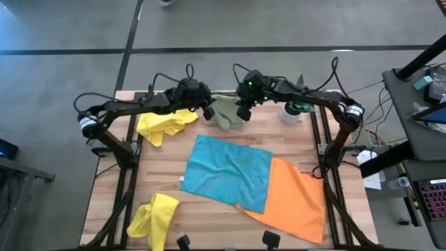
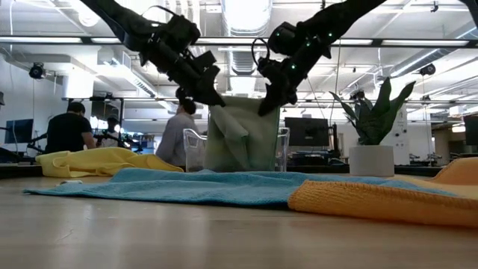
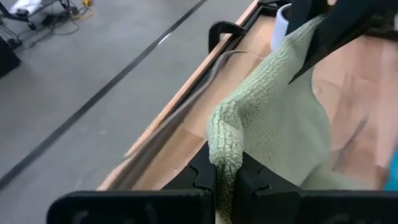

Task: Fold microfiber towels
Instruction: Fold the green towel

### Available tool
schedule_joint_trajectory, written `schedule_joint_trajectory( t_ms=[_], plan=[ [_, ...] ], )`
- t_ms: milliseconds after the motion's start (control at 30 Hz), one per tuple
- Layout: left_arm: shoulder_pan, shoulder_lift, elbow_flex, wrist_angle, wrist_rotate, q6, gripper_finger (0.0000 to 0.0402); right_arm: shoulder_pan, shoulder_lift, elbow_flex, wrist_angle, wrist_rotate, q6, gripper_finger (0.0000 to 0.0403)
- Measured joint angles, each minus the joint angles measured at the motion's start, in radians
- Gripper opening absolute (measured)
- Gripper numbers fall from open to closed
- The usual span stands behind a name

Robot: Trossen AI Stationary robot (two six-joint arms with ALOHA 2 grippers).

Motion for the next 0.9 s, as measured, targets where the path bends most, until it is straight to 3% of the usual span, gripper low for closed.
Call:
schedule_joint_trajectory(
  t_ms=[133, 300, 533, 900],
  plan=[
    [0.023, 0.032, 0.002, 0.012, 0.006, 0.087, 0.0, 0.0, 0.001, 0.0, 0.014, 0.071, -0.021, 0.0008],
    [0.047, 0.069, 0.005, 0.039, 0.007, 0.18, 0.0, -0.001, 0.004, 0.0, 0.023, 0.084, -0.036, 0.0008],
    [0.065, 0.097, 0.008, 0.068, 0.008, 0.216, 0.0, -0.002, 0.051, 0.0, 0.051, 0.133, -0.061, 0.0008],
    [0.055, -0.017, 0.037, 0.062, 0.033, 0.231, 0.0, 0.019, -0.034, 0.065, -0.013, 0.142, -0.04, 0.0008]
  ],
)
